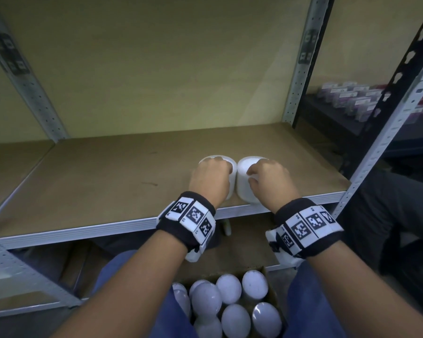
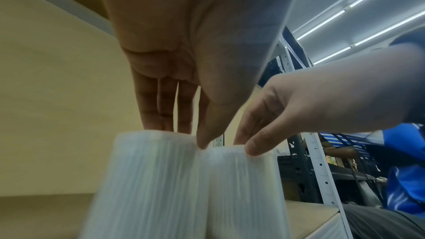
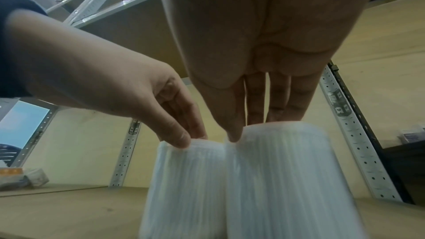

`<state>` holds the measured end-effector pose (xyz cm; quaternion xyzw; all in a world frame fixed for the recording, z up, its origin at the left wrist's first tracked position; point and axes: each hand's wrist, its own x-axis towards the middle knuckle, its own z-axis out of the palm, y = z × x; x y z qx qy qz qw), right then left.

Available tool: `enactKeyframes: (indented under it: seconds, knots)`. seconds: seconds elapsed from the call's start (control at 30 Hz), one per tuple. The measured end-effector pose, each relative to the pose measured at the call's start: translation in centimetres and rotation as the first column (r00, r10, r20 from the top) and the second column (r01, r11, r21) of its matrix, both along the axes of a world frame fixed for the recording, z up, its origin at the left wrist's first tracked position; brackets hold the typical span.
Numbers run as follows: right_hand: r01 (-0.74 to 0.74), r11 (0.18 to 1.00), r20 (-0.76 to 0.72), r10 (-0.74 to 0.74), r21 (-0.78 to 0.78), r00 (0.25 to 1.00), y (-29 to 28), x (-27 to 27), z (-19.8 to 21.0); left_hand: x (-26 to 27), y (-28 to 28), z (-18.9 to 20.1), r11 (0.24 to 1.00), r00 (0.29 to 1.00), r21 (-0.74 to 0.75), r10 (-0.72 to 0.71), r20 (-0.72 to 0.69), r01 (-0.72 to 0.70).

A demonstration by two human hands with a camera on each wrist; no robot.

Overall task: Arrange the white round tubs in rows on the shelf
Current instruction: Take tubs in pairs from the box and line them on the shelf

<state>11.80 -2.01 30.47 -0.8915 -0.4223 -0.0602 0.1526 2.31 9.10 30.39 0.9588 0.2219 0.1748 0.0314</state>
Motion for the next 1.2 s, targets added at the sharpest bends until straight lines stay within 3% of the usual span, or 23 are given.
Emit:
enactKeyframes:
  seconds: [0.27,0.9,1.2]
  knots:
    - [0.041,0.999,-0.042,-0.04,0.018,0.998,1.5,2.6,0.0,3.0,2.0,-0.5,0.991,0.999,-0.134,0.018,0.044,-0.012]
    - [0.164,0.985,-0.195,-0.151,0.054,0.969,7.6,10.9,-0.1,11.4,6.4,-0.2,0.962,0.997,-0.27,0.05,0.051,-0.034]
    - [0.177,0.98,-0.169,-0.161,0.086,0.972,11.2,15.2,-0.3,16.4,9.6,-0.6,0.944,0.994,-0.326,0.081,0.077,-0.052]
